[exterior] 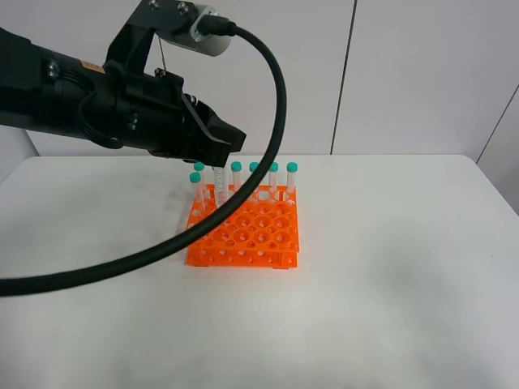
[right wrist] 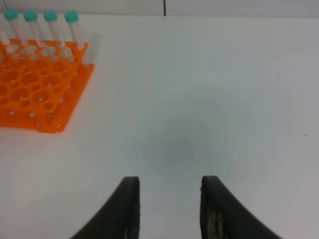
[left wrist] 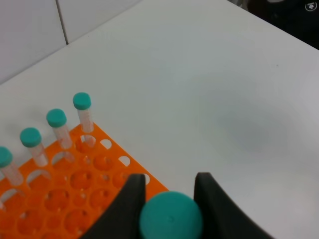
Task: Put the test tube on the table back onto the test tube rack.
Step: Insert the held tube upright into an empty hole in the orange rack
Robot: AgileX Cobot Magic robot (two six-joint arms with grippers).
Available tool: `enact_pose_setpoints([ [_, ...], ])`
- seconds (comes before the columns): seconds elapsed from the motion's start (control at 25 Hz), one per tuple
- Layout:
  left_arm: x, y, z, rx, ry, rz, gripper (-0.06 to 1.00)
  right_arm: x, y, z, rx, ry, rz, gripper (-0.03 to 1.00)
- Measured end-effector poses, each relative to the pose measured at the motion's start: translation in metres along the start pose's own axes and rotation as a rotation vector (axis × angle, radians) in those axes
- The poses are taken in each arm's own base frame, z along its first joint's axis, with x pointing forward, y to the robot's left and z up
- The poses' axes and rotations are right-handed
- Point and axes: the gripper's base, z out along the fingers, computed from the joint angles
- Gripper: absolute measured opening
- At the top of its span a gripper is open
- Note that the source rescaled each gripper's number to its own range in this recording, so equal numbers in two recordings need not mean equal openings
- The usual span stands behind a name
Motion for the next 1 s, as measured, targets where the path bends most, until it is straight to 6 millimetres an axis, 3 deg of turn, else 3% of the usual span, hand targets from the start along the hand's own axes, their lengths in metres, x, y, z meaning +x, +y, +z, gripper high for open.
enact_pose_setpoints([
  [0.6,0.004,0.019,0.004,-0.199,-0.034,-0.053,0.01,0.000,0.000,0.000,0.000,0.000,0.000,0.41],
  [1.0,0.024,0.029,0.056,-0.211,-0.030,-0.090,0.01,0.000,0.000,0.000,0.000,-0.001,0.000,0.41],
])
